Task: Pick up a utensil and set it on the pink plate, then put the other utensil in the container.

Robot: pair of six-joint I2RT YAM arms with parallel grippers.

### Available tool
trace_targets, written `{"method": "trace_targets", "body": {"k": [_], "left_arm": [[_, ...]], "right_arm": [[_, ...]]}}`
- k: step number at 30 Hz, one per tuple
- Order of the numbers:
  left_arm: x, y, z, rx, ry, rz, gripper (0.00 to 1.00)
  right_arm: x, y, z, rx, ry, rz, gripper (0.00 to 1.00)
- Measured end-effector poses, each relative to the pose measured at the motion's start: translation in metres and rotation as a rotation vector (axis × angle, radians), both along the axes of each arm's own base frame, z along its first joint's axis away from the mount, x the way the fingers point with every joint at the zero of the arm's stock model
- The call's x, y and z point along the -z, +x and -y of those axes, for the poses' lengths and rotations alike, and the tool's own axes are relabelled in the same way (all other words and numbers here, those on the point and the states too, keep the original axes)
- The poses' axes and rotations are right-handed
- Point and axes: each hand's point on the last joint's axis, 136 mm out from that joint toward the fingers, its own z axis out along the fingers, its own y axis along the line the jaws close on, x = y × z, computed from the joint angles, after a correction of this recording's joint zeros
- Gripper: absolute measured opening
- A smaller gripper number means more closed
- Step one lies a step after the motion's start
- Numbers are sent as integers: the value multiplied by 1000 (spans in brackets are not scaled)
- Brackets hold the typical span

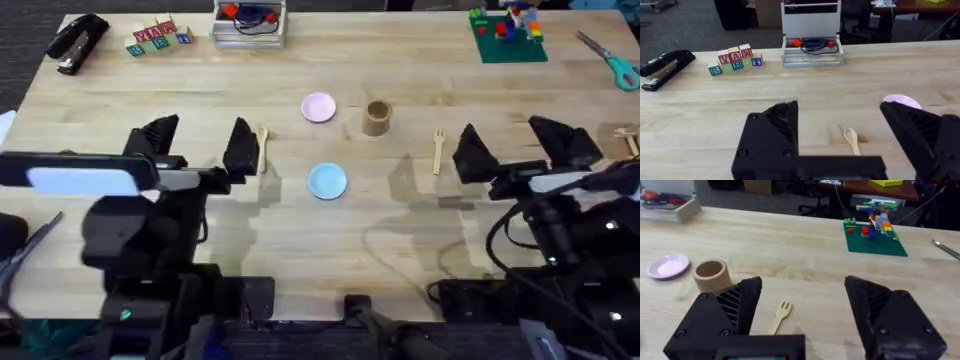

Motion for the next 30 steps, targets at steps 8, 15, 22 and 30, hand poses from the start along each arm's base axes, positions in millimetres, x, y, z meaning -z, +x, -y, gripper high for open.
{"method": "trace_targets", "body": {"k": [8, 15, 22, 30], "left_arm": [[-57, -43, 0, 0, 4, -86, 993], [-112, -78, 0, 0, 7, -151, 992], [-138, -78, 0, 1, 6, -319, 993], [-158, -59, 0, 2, 5, -474, 993]], "right_arm": [[-47, -20, -5, -30, -7, -29, 993], [-90, -48, -5, -34, -5, -139, 995], [-131, -52, -5, -36, -12, -218, 995], [-152, -40, -5, -39, -17, -383, 995]]}}
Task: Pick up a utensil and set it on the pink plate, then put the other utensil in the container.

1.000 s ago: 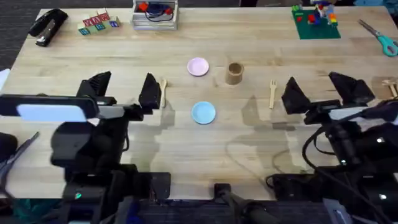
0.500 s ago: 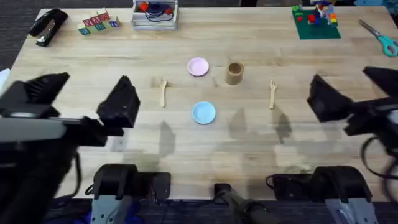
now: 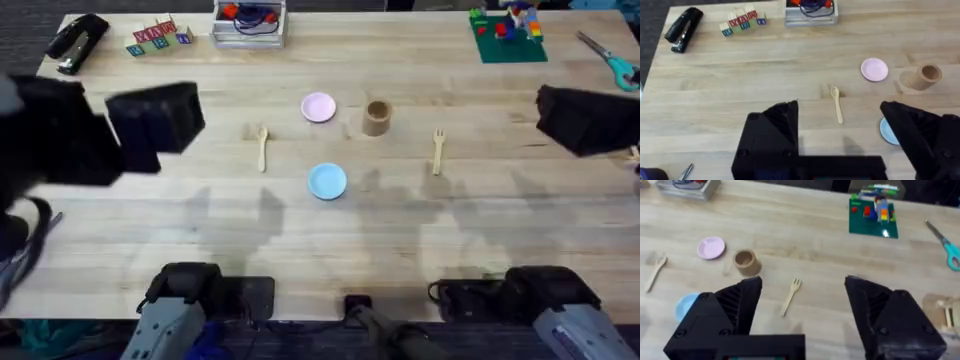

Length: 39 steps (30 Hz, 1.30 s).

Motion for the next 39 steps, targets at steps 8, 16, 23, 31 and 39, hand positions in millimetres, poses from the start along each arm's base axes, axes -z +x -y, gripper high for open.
{"method": "trace_targets", "body": {"k": [8, 16, 23, 31, 39], "left_arm": [[-7, 21, 0, 0, 0, -121, 993], [16, 18, 0, 0, -2, -345, 993], [34, 21, 0, 0, -2, -490, 993], [43, 26, 0, 0, -2, -546, 993], [55, 29, 4, 10, -27, -621, 995]], "right_arm": [[10, 17, 0, -4, -6, -249, 993], [7, 37, 0, -4, -7, -362, 993], [3, 46, 0, -4, -7, -356, 996], [3, 46, 0, -4, -7, -356, 996], [3, 46, 0, -4, -7, -356, 996]]}}
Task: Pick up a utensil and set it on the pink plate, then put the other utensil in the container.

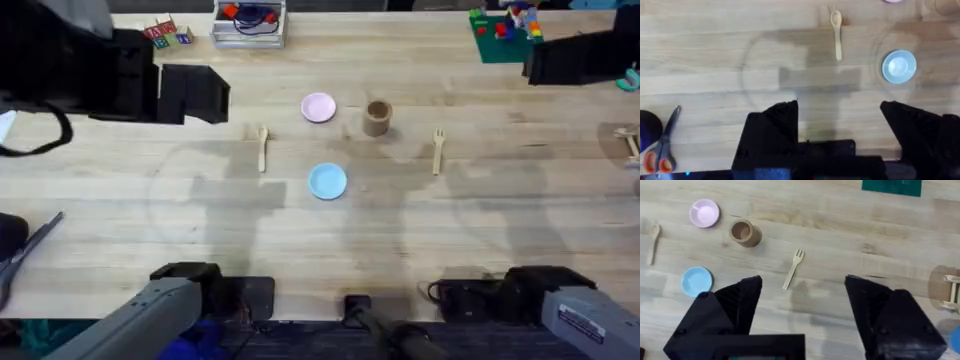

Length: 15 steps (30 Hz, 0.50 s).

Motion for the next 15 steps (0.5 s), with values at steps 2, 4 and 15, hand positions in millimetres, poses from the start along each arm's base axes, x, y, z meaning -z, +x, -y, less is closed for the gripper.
{"method": "trace_targets", "body": {"k": [2, 4, 15], "left_arm": [[5, 1, 1, -3, -9, -35, 995], [10, 4, 2, -10, -15, -61, 995], [70, 31, 2, -40, -25, -122, 995]], "right_arm": [[0, 0, 0, 0, 0, 0, 996], [0, 0, 0, 0, 0, 0, 996], [0, 0, 0, 0, 0, 0, 996]]}}
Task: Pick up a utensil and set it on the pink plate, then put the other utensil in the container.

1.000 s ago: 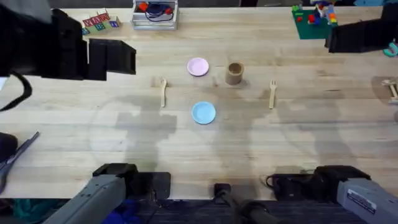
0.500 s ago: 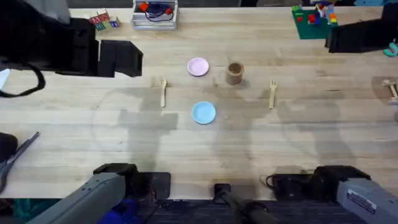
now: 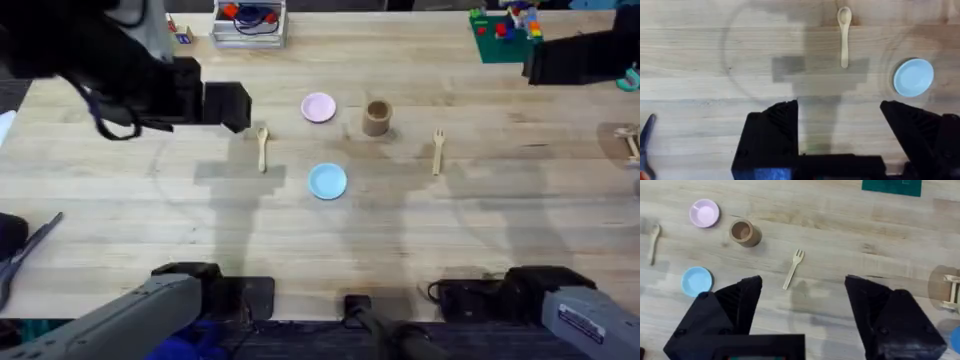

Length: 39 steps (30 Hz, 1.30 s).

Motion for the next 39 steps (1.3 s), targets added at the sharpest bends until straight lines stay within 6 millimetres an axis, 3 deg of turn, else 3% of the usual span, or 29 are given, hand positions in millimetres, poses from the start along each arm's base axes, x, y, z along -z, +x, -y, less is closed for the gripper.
{"method": "trace_targets", "body": {"k": [10, 15, 24, 32, 39], "left_arm": [[39, 18, 2, 8, 0, -34, 995], [54, 38, 18, 57, 2, -35, 995], [102, 62, 43, 74, 8, -130, 995], [134, 66, 46, 20, 1, -168, 995], [151, 65, 46, 8, -4, -156, 993]], "right_arm": [[0, 0, 0, 0, 0, 0, 995], [0, 0, 0, 0, 0, 0, 996], [0, 0, 0, 0, 0, 0, 995], [0, 0, 0, 0, 0, 0, 995], [0, 0, 0, 0, 0, 0, 996]]}}
